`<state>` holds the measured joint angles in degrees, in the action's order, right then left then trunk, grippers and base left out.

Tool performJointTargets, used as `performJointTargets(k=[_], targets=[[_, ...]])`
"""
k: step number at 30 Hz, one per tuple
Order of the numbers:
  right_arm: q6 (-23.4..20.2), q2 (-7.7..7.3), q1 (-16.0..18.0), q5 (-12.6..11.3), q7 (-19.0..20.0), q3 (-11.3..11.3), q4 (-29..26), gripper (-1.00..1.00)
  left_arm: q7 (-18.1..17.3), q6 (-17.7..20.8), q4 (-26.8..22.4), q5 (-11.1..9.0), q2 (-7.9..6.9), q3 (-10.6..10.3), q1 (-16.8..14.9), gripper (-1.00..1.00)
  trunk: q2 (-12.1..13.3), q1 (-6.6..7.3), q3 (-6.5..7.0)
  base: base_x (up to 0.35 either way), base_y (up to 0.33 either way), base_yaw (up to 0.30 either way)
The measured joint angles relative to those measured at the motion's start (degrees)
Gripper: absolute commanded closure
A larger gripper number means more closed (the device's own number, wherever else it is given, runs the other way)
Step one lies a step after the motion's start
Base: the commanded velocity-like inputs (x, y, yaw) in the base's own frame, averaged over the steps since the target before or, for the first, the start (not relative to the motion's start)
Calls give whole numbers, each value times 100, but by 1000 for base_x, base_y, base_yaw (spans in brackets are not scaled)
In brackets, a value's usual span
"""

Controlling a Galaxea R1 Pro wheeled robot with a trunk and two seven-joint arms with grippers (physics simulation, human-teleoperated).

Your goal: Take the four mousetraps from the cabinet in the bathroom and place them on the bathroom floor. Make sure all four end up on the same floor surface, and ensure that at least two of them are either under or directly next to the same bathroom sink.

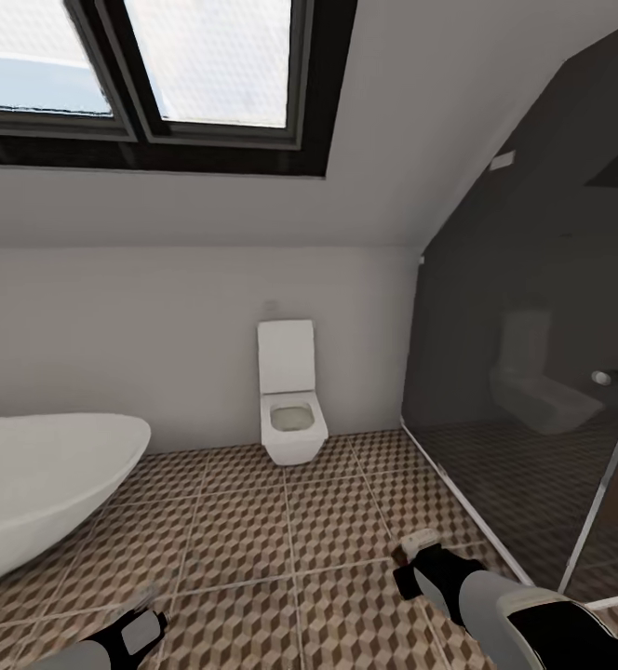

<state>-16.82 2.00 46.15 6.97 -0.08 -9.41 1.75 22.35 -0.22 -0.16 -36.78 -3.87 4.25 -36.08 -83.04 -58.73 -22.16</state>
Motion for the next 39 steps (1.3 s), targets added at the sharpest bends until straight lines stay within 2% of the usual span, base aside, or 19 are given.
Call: performJointTargets(k=[10, 39], targets=[[-43, 15, 0, 0, -7, -5, 0, 100, 0, -2, 0, 1, 0, -1, -1, 100, 0, 0, -13, 0, 0, 119], [-44, 16, 0, 0, -23, -6, 0, 100, 0, 4, 0, 0, 3, 0, 0, 100, 0, 0, -13, 0, 0, 296]])
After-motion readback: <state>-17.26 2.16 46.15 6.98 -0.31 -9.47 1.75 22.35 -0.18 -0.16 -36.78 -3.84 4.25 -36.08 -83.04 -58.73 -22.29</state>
